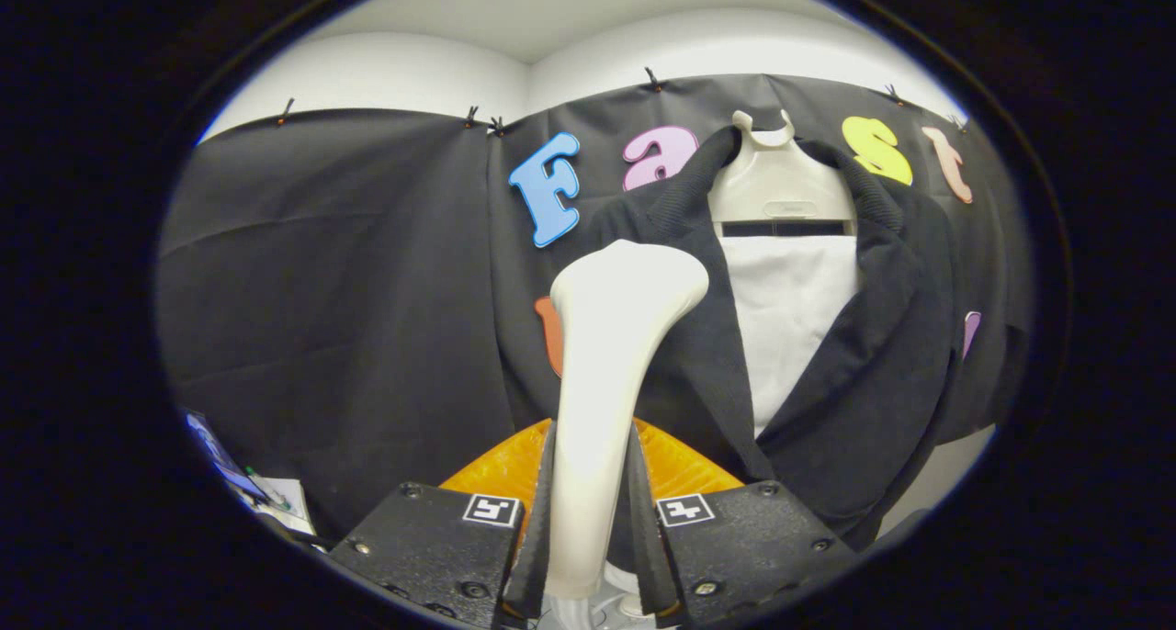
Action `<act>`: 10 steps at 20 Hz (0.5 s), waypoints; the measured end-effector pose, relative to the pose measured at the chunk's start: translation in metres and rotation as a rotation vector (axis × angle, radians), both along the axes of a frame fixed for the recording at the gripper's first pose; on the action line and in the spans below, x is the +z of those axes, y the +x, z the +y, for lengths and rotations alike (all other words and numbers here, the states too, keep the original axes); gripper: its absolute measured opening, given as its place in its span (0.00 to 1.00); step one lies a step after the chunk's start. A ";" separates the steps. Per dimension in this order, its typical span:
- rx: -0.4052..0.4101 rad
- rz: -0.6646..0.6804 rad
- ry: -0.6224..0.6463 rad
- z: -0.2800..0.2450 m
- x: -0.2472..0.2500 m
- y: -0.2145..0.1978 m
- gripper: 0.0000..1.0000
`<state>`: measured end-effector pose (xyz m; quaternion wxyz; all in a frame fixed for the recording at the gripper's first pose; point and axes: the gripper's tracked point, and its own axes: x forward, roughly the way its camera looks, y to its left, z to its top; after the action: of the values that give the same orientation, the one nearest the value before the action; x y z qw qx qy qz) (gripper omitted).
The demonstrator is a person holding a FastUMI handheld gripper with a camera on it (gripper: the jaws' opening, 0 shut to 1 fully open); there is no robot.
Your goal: Iron the clothes twice with a garment steamer, once on the left side and once on the right side.
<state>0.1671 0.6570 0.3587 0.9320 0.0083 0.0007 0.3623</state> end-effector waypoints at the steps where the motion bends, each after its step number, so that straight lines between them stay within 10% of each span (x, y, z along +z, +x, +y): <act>1: 0.002 0.009 -0.005 0.001 -0.003 0.004 0.41; 10: 0.002 0.069 -0.055 0.000 -0.041 0.018 0.41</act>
<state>0.1853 0.6571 0.3176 0.9309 -0.0050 0.0427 0.3627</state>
